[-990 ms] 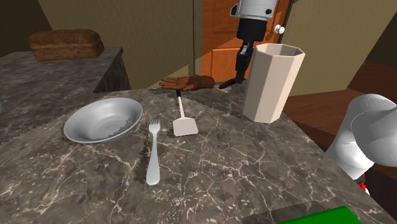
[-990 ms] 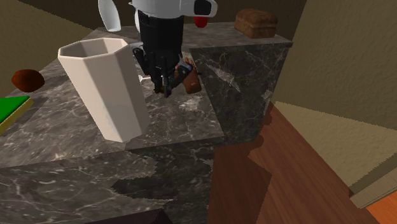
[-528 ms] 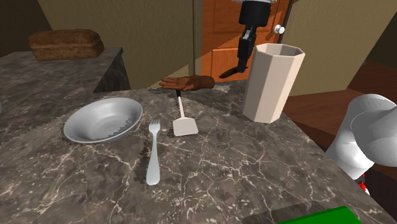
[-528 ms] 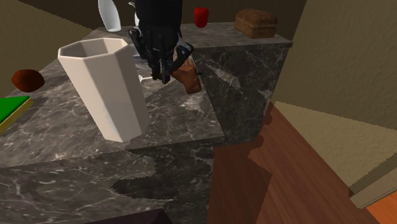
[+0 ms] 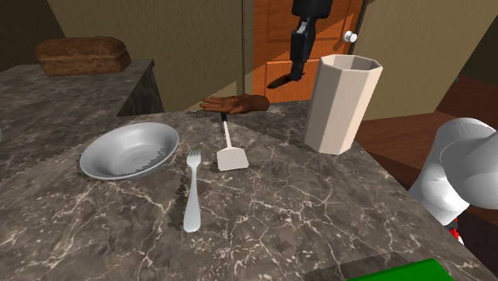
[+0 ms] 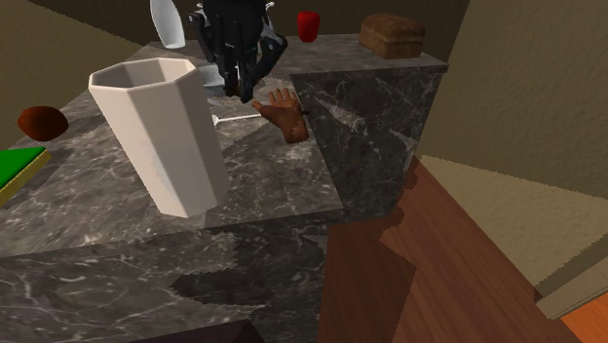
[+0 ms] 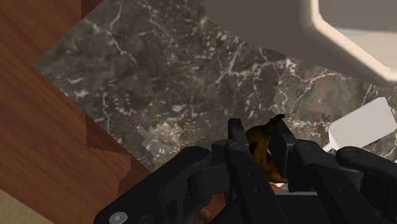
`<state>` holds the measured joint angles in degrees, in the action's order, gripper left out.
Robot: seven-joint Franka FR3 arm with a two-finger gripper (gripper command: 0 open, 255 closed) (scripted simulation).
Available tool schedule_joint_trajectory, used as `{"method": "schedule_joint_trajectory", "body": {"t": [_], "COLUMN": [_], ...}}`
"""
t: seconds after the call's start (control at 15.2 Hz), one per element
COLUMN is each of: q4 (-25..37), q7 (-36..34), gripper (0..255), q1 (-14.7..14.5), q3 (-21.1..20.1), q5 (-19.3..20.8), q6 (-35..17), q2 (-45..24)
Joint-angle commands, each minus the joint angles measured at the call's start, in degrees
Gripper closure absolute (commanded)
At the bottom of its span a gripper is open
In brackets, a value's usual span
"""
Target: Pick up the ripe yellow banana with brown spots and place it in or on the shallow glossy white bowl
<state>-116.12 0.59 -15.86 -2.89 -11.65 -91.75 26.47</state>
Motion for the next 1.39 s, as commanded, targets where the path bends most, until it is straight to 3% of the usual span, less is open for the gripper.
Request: {"method": "schedule_joint_trajectory", "body": {"t": [0.0, 0.79, 1.32], "q4": [2.7, 23.9, 48.7], "q7": [-2.3, -16.3, -25.9], "gripper": [255, 255, 255], "q1": [-0.7, -5.1, -11.4], "q3": [-1.8, -11.1, -14.9], "q5": [-0.5, 1.6, 8.3], "q6": [-0.8, -2.9, 1.7], "q2": [-3.0, -23.9, -43.5]}}
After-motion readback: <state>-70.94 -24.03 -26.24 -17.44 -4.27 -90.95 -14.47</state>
